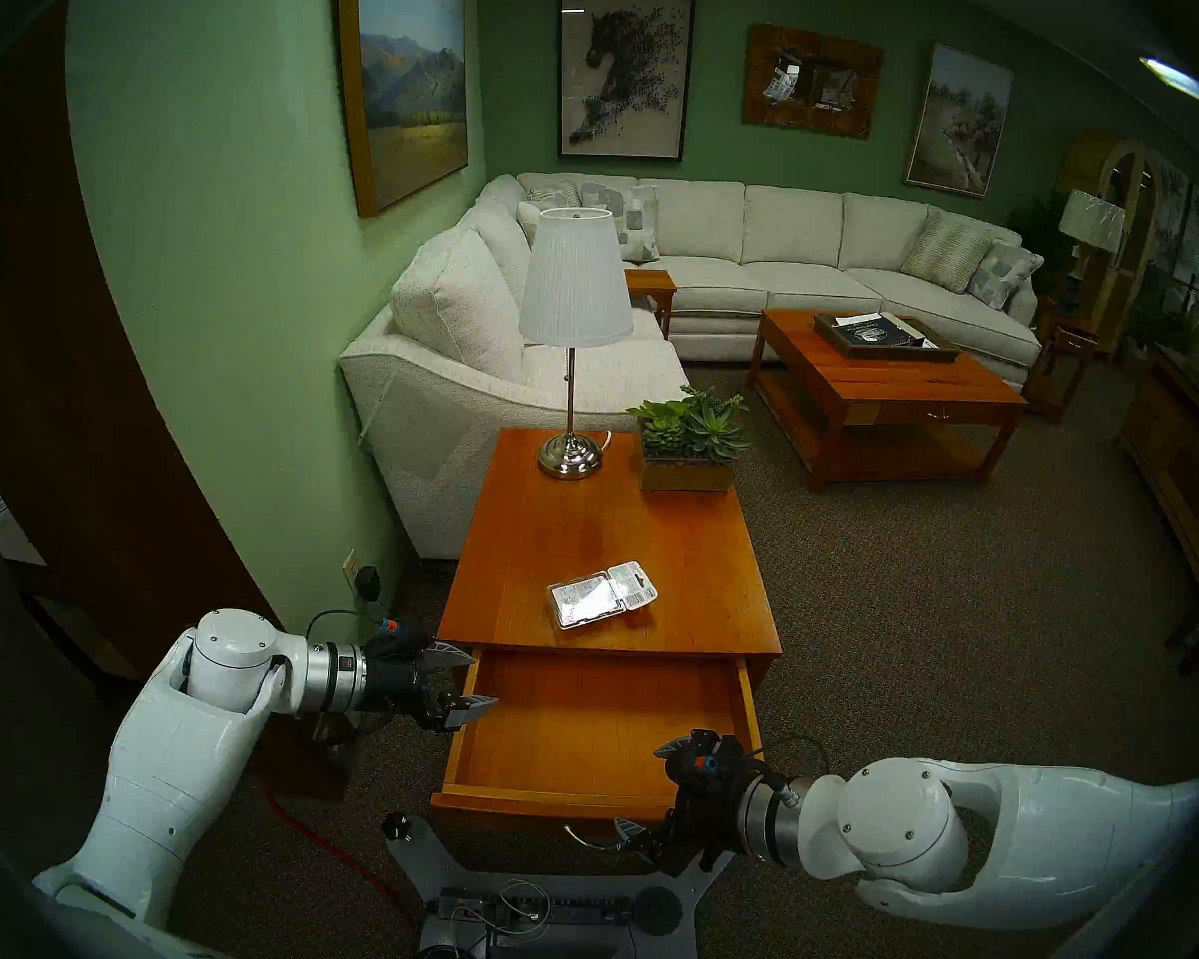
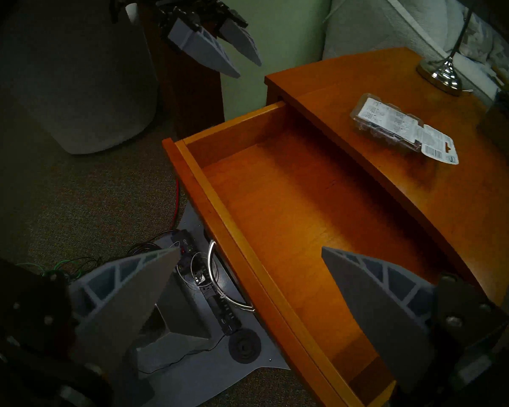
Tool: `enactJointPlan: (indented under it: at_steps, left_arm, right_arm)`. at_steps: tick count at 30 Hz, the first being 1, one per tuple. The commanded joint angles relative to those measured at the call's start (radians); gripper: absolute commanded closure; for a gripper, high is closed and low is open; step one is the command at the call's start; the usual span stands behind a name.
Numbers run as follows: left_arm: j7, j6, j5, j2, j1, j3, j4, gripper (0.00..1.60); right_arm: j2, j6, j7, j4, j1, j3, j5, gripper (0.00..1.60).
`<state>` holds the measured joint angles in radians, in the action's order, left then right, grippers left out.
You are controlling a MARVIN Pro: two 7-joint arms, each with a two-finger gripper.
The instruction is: Open the drawer, take out the contents and close the drawer
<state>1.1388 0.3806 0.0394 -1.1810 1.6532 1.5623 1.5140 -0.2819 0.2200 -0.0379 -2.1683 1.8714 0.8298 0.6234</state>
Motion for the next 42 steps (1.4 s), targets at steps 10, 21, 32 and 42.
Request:
enactJointPlan:
  at_steps: [10, 21, 32, 42]
  left_arm:
    - [0.006, 0.005, -0.007, 0.000, -0.021, 0.008, 0.027, 0.00]
    - [0.007, 0.006, -0.006, 0.000, -0.021, 0.009, 0.027, 0.00]
    - [0.007, 0.005, -0.006, -0.001, -0.021, 0.009, 0.027, 0.00]
    - [0.007, 0.005, -0.005, -0.001, -0.021, 0.009, 0.027, 0.00]
  right_arm:
    - [-0.055, -0.016, 0.017, 0.030, -0.020, -0.006, -0.028, 0.00]
    - [-0.116, 0.054, 0.108, 0.064, -0.061, -0.032, -0.052, 0.00]
    - [-0.158, 0.105, 0.166, 0.084, -0.095, -0.046, -0.079, 0.00]
    - [-0.258, 0.157, 0.242, 0.179, -0.152, -0.075, -0.107, 0.00]
